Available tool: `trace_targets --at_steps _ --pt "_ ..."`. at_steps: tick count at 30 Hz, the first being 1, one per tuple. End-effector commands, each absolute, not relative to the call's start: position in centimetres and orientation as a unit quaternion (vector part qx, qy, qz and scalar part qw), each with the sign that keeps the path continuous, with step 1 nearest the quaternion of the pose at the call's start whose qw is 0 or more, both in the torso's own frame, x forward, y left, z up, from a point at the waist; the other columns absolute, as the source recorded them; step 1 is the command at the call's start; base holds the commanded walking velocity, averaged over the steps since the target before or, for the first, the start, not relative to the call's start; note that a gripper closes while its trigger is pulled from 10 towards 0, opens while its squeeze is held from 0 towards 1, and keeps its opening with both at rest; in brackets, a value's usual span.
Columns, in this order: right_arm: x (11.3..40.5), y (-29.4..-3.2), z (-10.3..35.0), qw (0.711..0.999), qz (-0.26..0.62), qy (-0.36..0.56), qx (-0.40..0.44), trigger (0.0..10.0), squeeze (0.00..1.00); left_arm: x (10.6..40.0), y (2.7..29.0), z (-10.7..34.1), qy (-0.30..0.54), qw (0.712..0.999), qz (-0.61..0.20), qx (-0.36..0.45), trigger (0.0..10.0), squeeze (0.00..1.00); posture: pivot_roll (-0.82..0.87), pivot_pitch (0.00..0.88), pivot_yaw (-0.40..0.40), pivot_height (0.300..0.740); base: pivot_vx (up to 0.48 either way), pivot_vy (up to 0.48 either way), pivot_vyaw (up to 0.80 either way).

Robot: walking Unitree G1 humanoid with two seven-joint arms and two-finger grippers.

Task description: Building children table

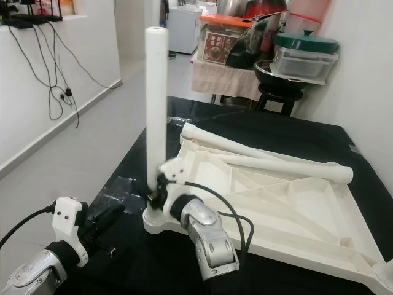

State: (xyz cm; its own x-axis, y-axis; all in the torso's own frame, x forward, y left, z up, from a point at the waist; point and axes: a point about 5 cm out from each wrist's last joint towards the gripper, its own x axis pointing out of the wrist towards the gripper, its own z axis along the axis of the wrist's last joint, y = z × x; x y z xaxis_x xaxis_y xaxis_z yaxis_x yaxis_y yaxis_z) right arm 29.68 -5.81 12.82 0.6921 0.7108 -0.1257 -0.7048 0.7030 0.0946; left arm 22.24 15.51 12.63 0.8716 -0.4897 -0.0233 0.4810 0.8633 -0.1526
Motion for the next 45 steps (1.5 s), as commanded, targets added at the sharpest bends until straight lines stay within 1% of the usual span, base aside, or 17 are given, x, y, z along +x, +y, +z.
trace_targets --at_steps 1,3,4,5,6,9,11,16,17,18,29,31,34,36,38,42,45 --pt "29.8 -5.7 13.3 0.906 0.417 0.073 0.024 10.0 1.00 22.3 15.2 12.4 0.035 0.963 -0.256 -0.075 10.0 0.00 0.12 0.000 -0.104 0.740 0.000 0.000 0.00" --pt "30.1 -5.9 13.8 0.895 0.440 0.063 0.027 10.0 1.00 22.3 15.2 12.4 0.036 0.963 -0.257 -0.075 10.0 0.00 0.12 0.000 -0.104 0.740 0.000 0.000 0.00" --pt "30.3 -6.4 14.5 0.875 0.482 0.047 0.010 10.0 1.00 22.3 15.1 12.4 0.036 0.963 -0.257 -0.075 10.0 0.00 0.12 0.000 -0.106 0.740 0.000 0.000 0.00" --pt "30.4 -6.7 14.9 0.860 0.509 0.037 -0.002 10.0 0.89 22.4 15.1 12.4 0.036 0.963 -0.257 -0.075 10.0 0.00 0.12 0.000 -0.106 0.740 0.000 0.000 0.00" --pt "30.8 -7.3 15.4 0.838 0.544 0.033 -0.021 10.0 0.00 22.4 15.1 12.3 0.036 0.963 -0.258 -0.075 10.0 0.00 0.13 0.000 -0.112 0.740 0.000 0.000 0.00" --pt "31.0 -7.7 15.7 0.823 0.566 0.032 -0.033 10.0 0.00 22.4 15.0 12.3 0.036 0.963 -0.258 -0.075 10.0 0.00 0.13 0.000 -0.112 0.740 0.000 0.000 0.00" --pt "32.3 -9.1 16.4 0.786 0.615 0.049 -0.051 10.0 0.00 22.4 14.9 12.2 0.037 0.963 -0.257 -0.075 10.0 0.00 0.14 0.000 -0.119 0.740 0.000 0.000 0.00" --pt "34.3 -10.0 17.0 0.784 0.616 0.066 -0.044 10.0 0.00 22.4 14.8 12.0 0.038 0.963 -0.257 -0.075 10.0 0.00 0.15 0.000 -0.121 0.740 0.000 0.000 0.00" --pt "34.6 -10.0 17.1 0.786 0.614 0.068 -0.039 4.7 0.00 22.3 14.8 12.0 0.039 0.962 -0.258 -0.076 10.0 0.00 0.15 0.000 -0.121 0.740 0.000 0.000 0.00" --pt "34.9 -10.1 17.2 0.788 0.612 0.069 -0.030 0.0 0.00 22.3 14.8 12.0 0.040 0.962 -0.258 -0.075 10.0 0.00 0.15 0.000 -0.121 0.740 0.000 0.000 0.00" --pt "35.1 -10.9 15.7 0.796 0.600 0.083 -0.004 0.0 0.00 21.9 14.8 11.9 0.045 0.962 -0.259 -0.071 10.0 0.00 0.15 0.000 -0.106 0.740 0.000 0.000 0.00" --pt "34.7 -11.2 15.5 0.801 0.593 0.079 -0.001 0.0 0.00 21.8 14.9 11.9 0.046 0.962 -0.260 -0.069 10.0 0.00 0.15 0.000 -0.105 0.740 0.000 0.000 0.00" --pt "33.9 -11.9 14.4 0.832 0.550 0.073 -0.008 0.0 0.00 21.7 14.9 12.0 0.048 0.961 -0.262 -0.068 10.0 0.00 0.13 0.000 -0.108 0.740 0.000 0.000 0.00" --pt "33.9 -11.9 14.4 0.832 0.550 0.073 -0.008 0.0 0.00 21.7 14.9 12.0 0.048 0.961 -0.262 -0.068 10.0 0.00 0.13 0.000 -0.108 0.740 0.000 0.000 0.00" --pt "31.9 -11.3 12.2 0.929 0.361 0.080 -0.022 0.0 0.00 21.5 15.4 12.2 0.048 0.962 -0.261 -0.065 10.0 0.00 0.12 0.000 -0.096 0.740 0.000 0.000 0.00" --pt "29.0 -10.7 12.2 0.964 0.250 0.076 -0.053 0.0 0.00 21.5 15.8 12.2 0.051 0.962 -0.262 -0.062 10.0 0.00 0.08 0.000 -0.066 0.740 0.000 0.000 0.00" --pt "29.0 -11.0 12.4 0.968 0.232 0.076 -0.050 0.0 0.00 21.6 15.8 12.2 0.054 0.960 -0.266 -0.063 10.0 0.00 0.10 0.000 -0.075 0.740 0.000 0.000 0.00"
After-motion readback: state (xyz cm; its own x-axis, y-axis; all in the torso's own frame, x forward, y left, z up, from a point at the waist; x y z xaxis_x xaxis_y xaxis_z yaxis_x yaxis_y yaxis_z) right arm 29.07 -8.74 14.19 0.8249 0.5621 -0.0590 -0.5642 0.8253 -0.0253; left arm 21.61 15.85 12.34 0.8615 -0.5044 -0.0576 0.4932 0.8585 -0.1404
